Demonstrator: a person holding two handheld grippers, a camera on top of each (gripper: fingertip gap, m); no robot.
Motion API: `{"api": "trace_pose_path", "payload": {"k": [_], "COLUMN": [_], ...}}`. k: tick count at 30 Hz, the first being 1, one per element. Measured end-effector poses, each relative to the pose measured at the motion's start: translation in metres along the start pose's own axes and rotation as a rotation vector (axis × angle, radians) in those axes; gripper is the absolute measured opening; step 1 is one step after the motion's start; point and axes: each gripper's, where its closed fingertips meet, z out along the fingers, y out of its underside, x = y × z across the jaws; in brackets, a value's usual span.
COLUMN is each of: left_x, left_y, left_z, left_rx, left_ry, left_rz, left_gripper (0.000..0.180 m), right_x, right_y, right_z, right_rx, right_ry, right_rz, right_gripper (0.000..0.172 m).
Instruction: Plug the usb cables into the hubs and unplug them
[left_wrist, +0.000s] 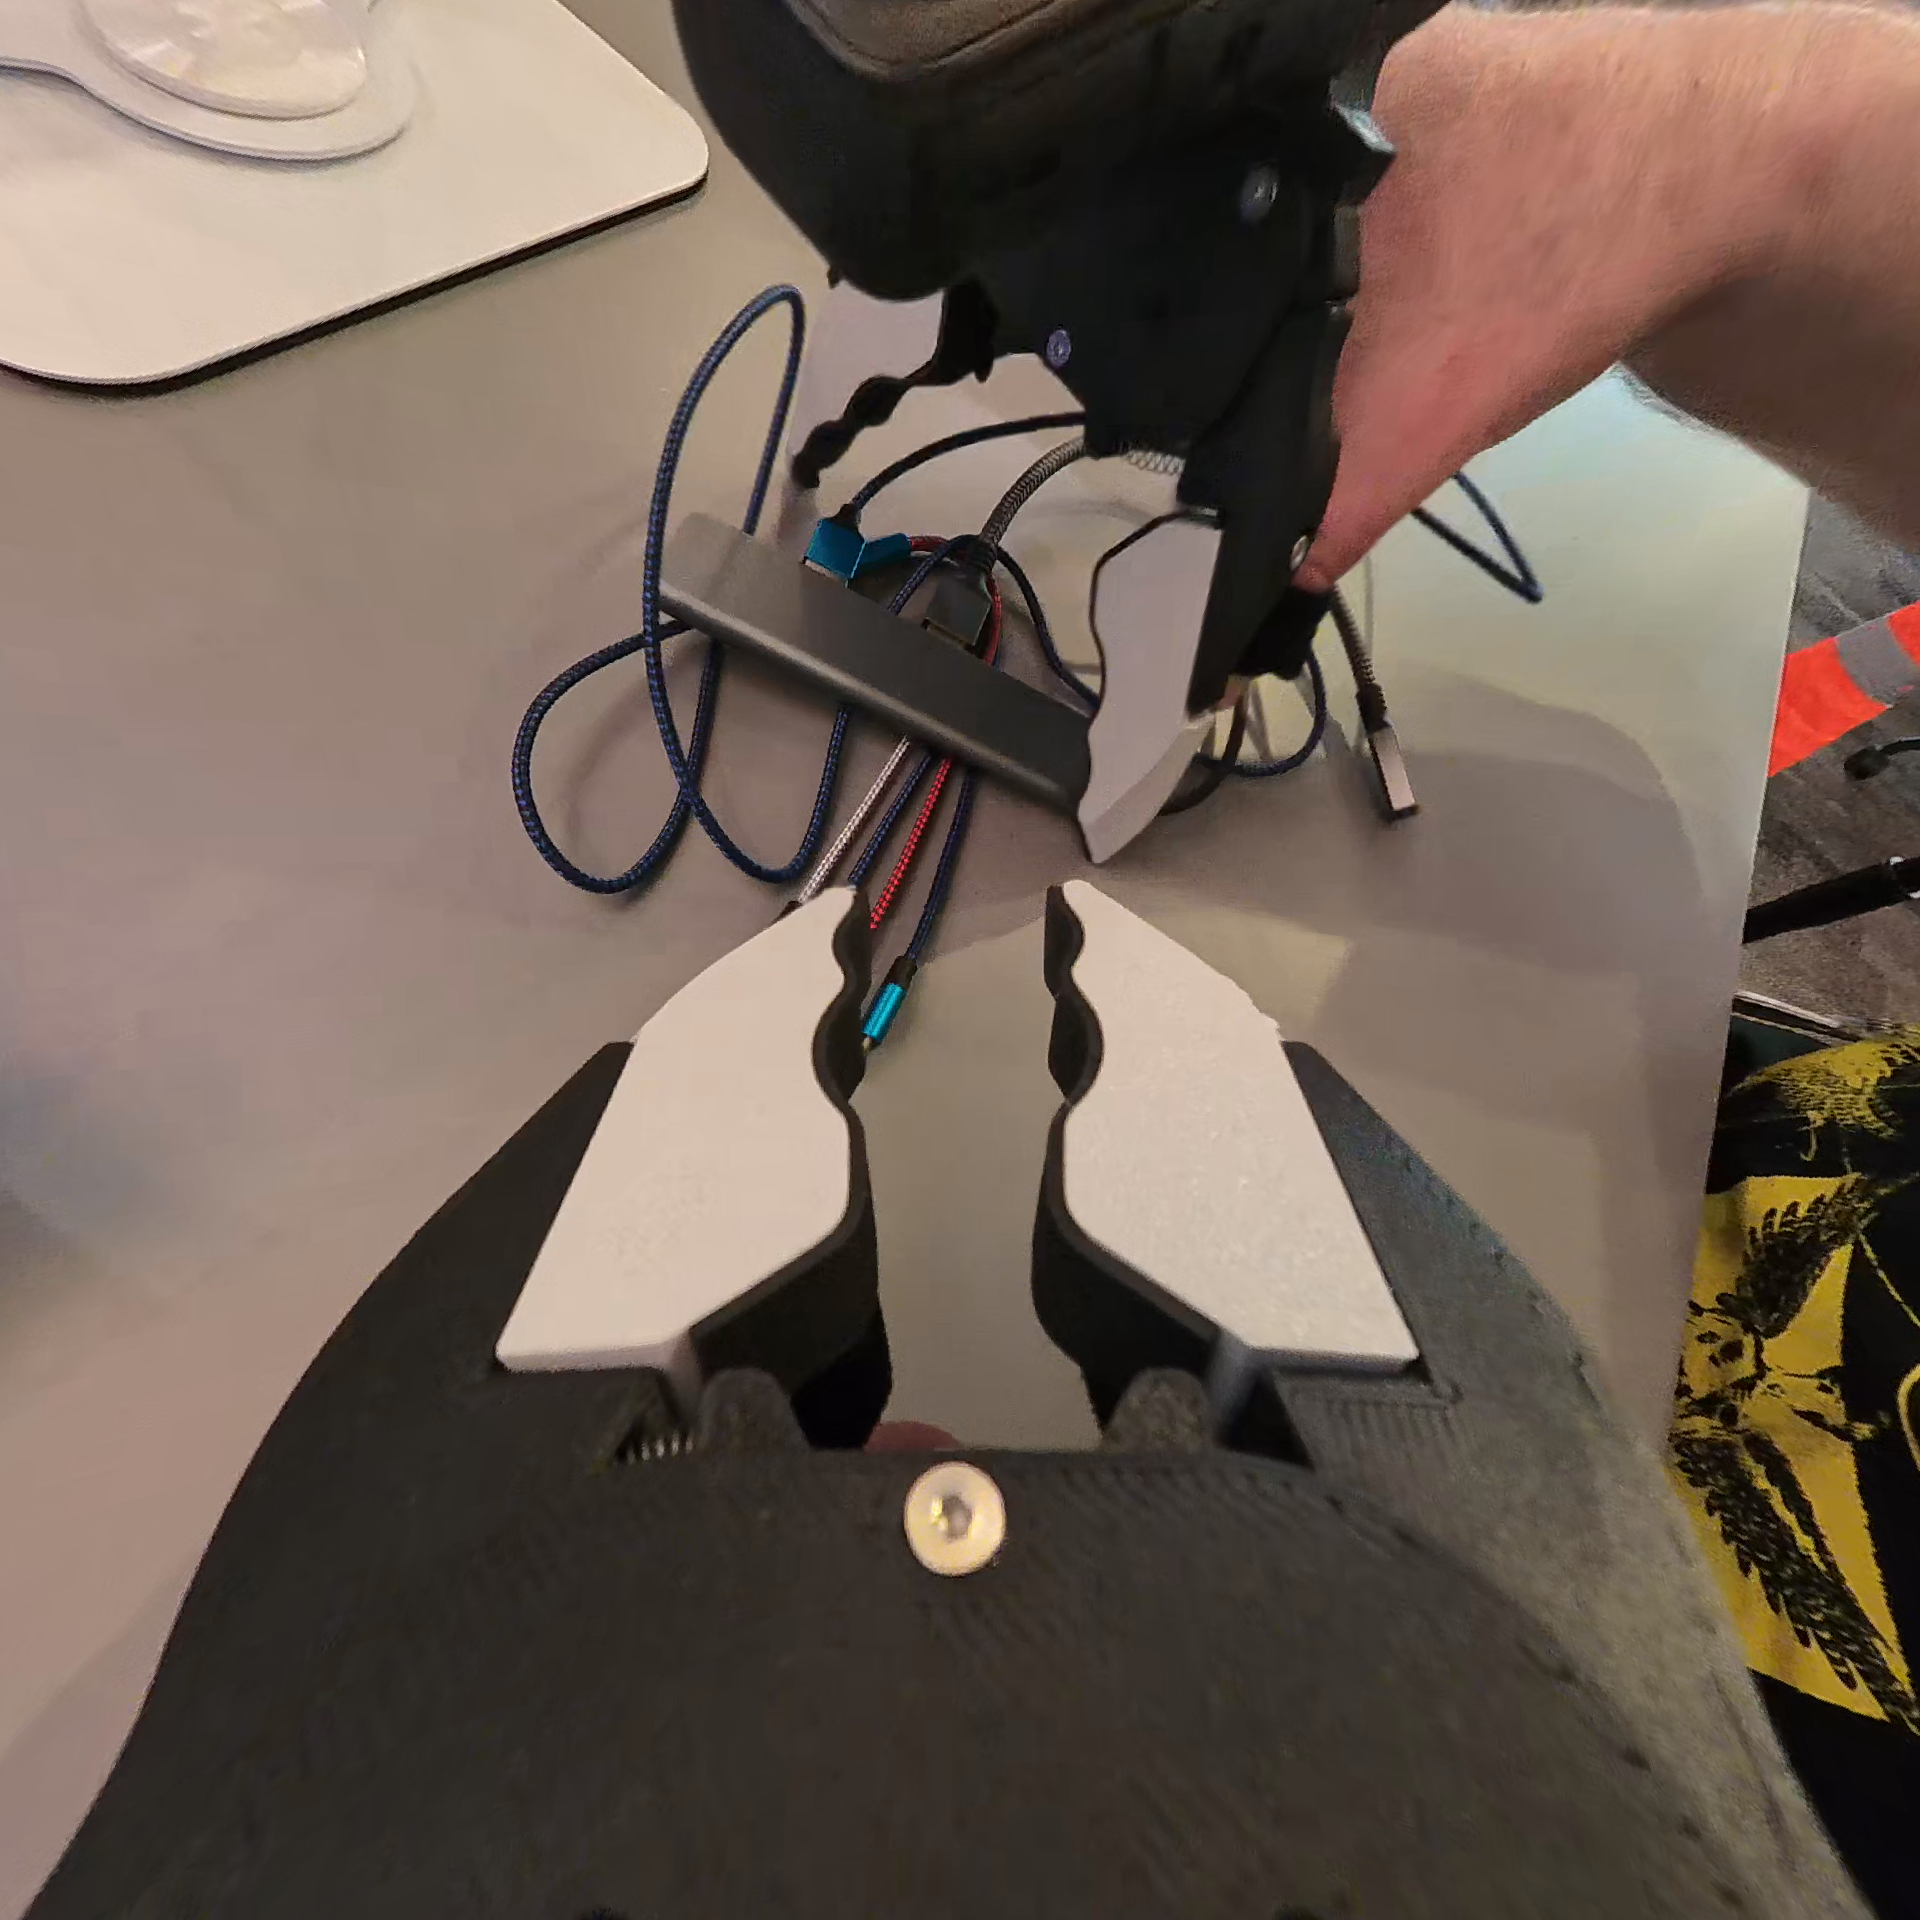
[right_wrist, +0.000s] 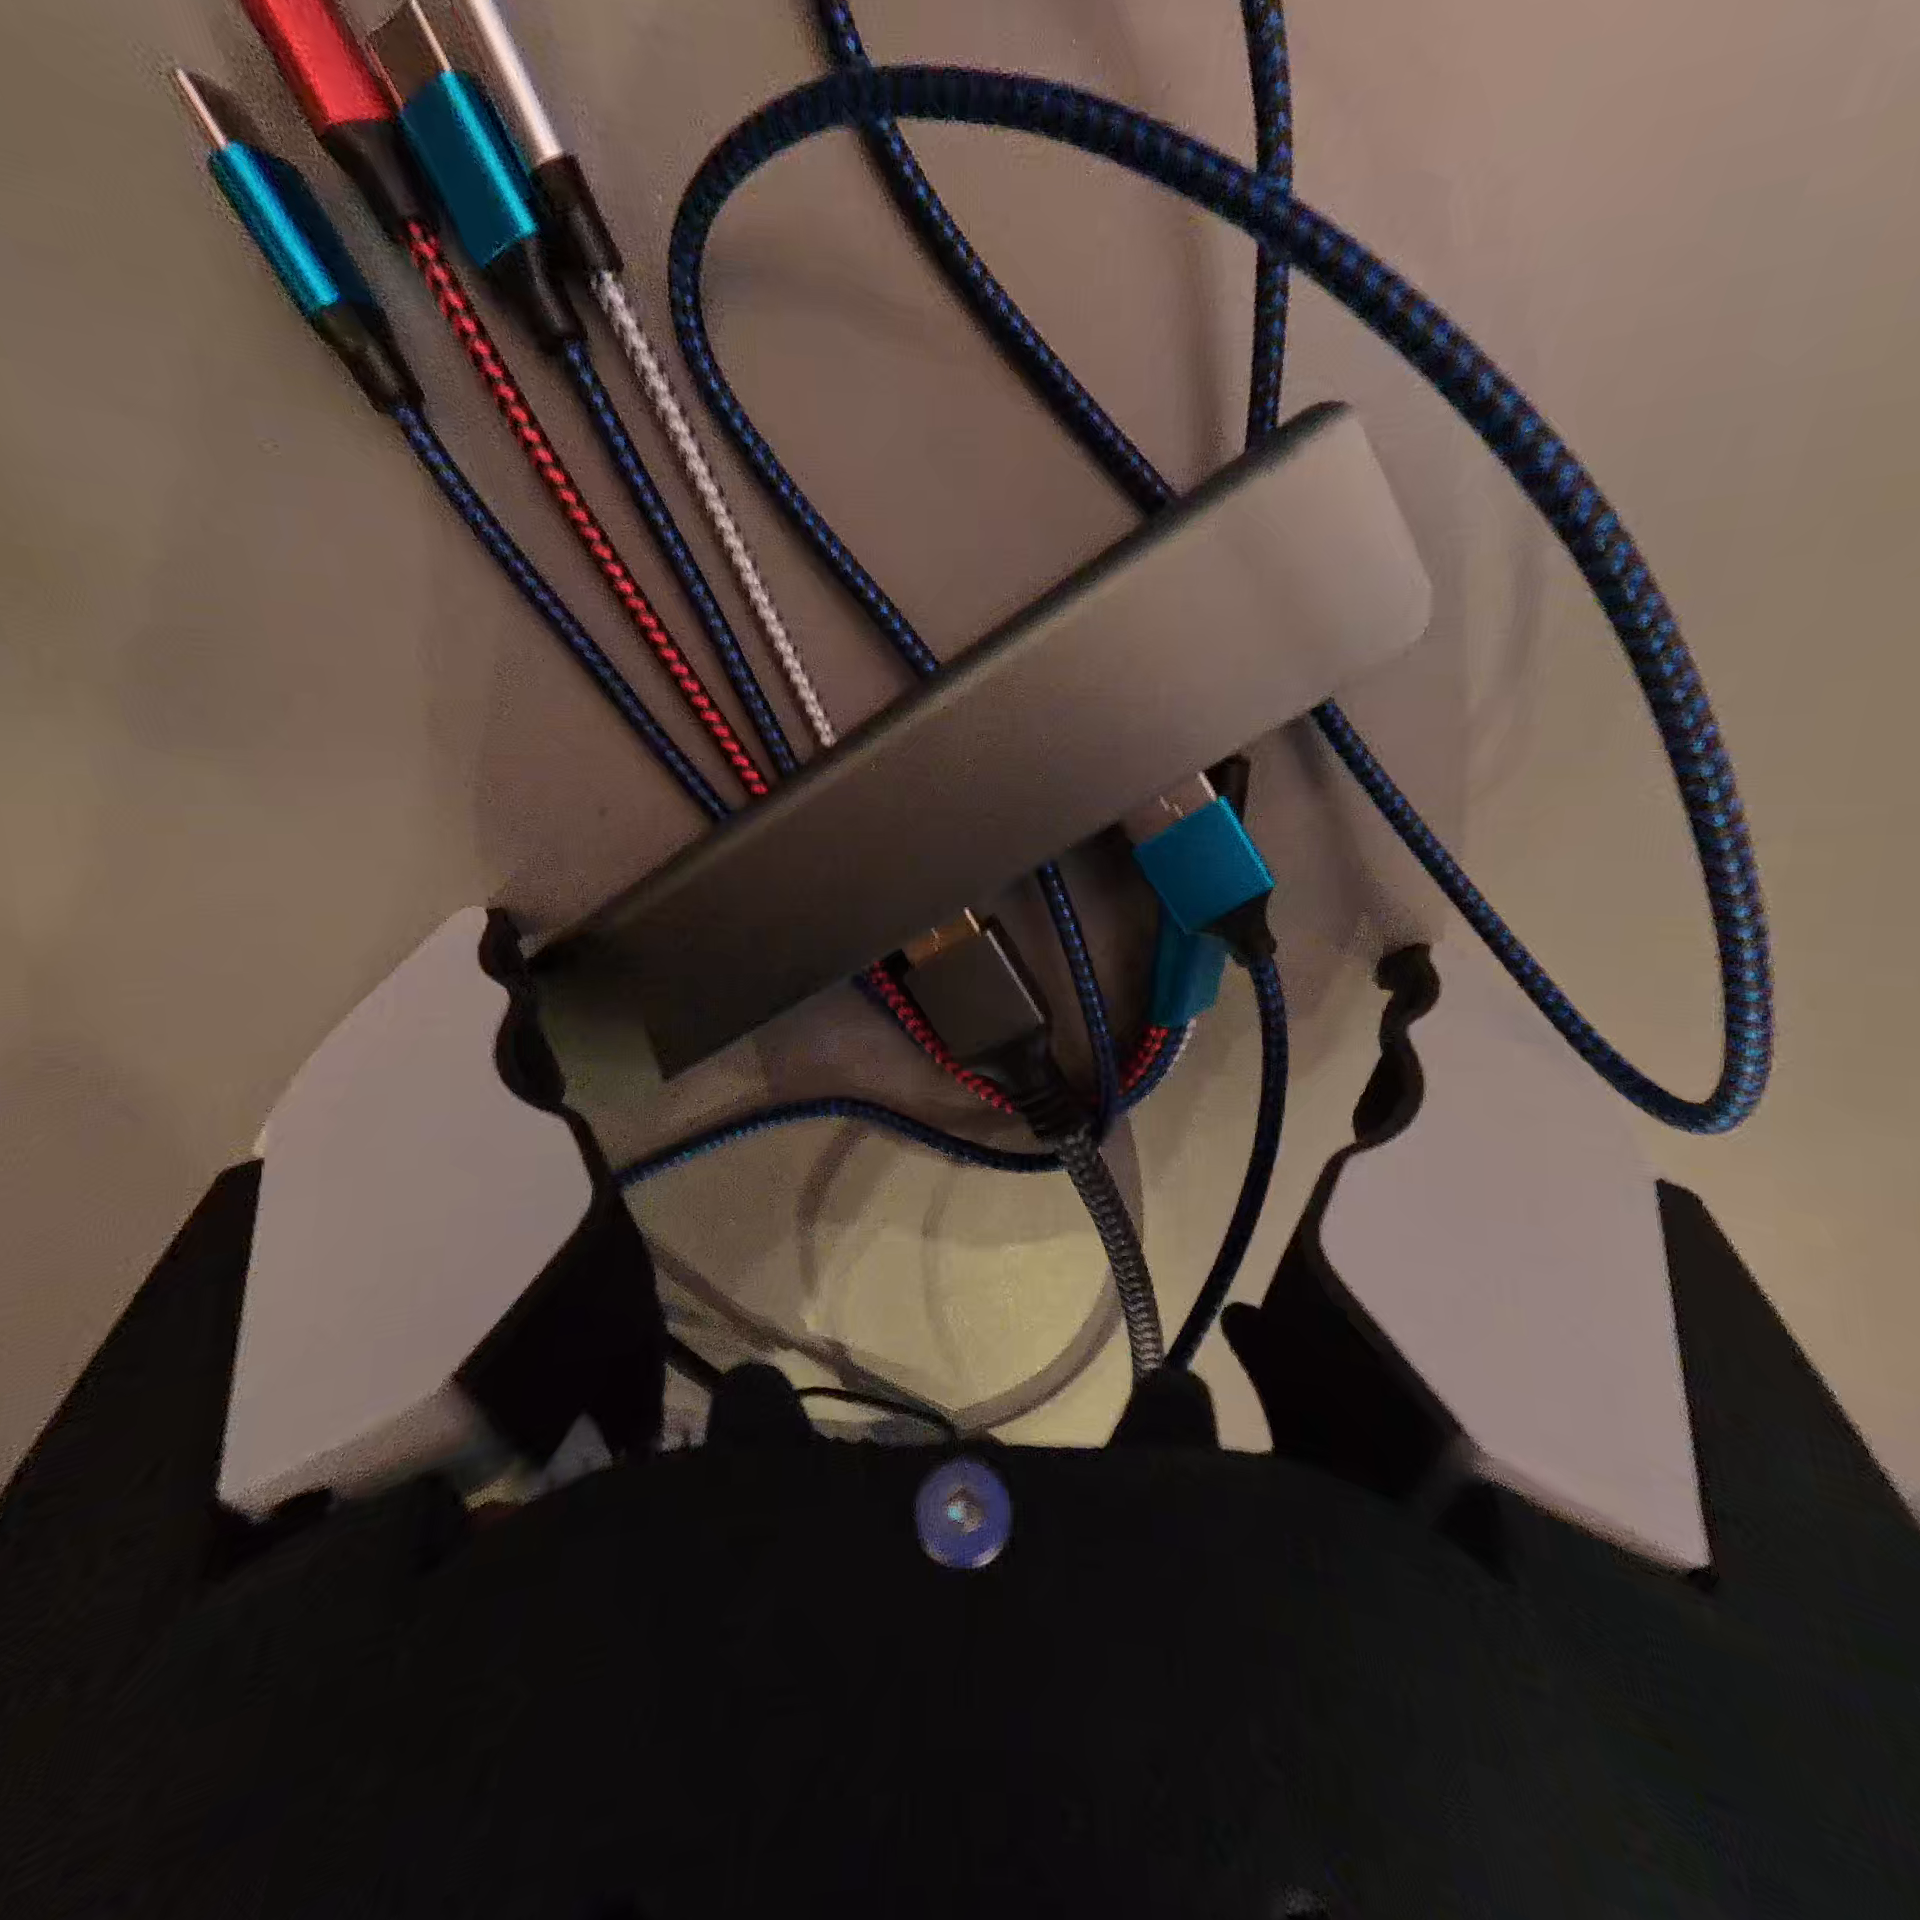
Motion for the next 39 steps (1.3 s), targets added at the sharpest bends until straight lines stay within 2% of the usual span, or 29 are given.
{"api": "trace_pose_path", "payload": {"k": [1,2,3,4,11,19,21,22,23,26,27,30,32,33,35,37,39], "left_x": [0.0,0.0,0.0,0.0,0.001,0.001,0.0,0.0,0.001,0.001,0.001,-0.001,-0.002,-0.002,-0.001,-0.001,-0.001], "left_y": [0.0,0.0,-0.001,-0.002,-0.005,-0.009,-0.008,-0.008,-0.008,-0.008,-0.008,-0.007,-0.006,-0.006,-0.005,-0.004,-0.005], "left_z": [-0.001,-0.002,-0.003,-0.004,-0.011,-0.016,-0.015,-0.014,-0.013,-0.012,-0.012,-0.012,-0.011,-0.01,-0.009,-0.009,-0.01], "left_rx": [0.001,0.003,0.005,0.009,0.022,0.037,0.032,0.031,0.031,0.026,0.026,0.027,0.025,0.024,0.018,0.016,0.021], "left_ry": [-0.003,-0.004,-0.004,-0.005,-0.016,-0.022,-0.023,-0.022,-0.02,-0.022,-0.021,-0.021,-0.016,-0.015,-0.015,-0.015,-0.016], "left_rz": [0.001,0.0,0.0,0.003,0.013,0.016,0.016,0.015,0.015,0.018,0.016,0.009,0.004,0.004,0.007,0.008,0.008], "left_gripper": [0.032,0.032,0.032,0.032,0.032,0.032,0.033,0.033,0.033,0.033,0.033,0.033,0.033,0.033,0.033,0.033,0.033], "right_x": [0.0,-0.001,-0.002,-0.003,-0.001,-0.009,-0.012,-0.012,-0.013,-0.015,-0.012,-0.022,-0.027,-0.028,-0.026,-0.025,-0.029], "right_y": [-0.002,-0.007,-0.011,-0.013,-0.013,-0.011,-0.016,-0.017,-0.014,-0.014,-0.013,-0.013,-0.007,-0.006,-0.006,-0.007,-0.008], "right_z": [-0.003,-0.006,-0.009,-0.01,-0.012,-0.018,-0.031,-0.037,-0.037,-0.036,-0.036,-0.033,-0.021,-0.016,-0.012,-0.011,-0.013], "right_rx": [0.001,0.026,0.06,0.082,0.138,0.18,0.233,0.25,0.238,0.236,0.226,0.204,0.113,0.095,0.075,0.067,0.079], "right_ry": [-0.001,-0.003,-0.004,-0.005,-0.016,-0.09,-0.139,-0.162,-0.169,-0.209,-0.177,-0.204,-0.19,-0.165,-0.089,-0.052,-0.067], "right_rz": [0.009,0.019,0.023,0.016,-0.001,-0.047,-0.046,-0.056,-0.071,-0.048,-0.048,-0.052,-0.075,-0.103,-0.16,-0.196,-0.219], "right_gripper": [0.142,0.126,0.102,0.089,0.072,0.061,0.048,0.02,0.014,0.016,0.018,0.058,0.087,0.091,0.093,0.084,0.059]}}
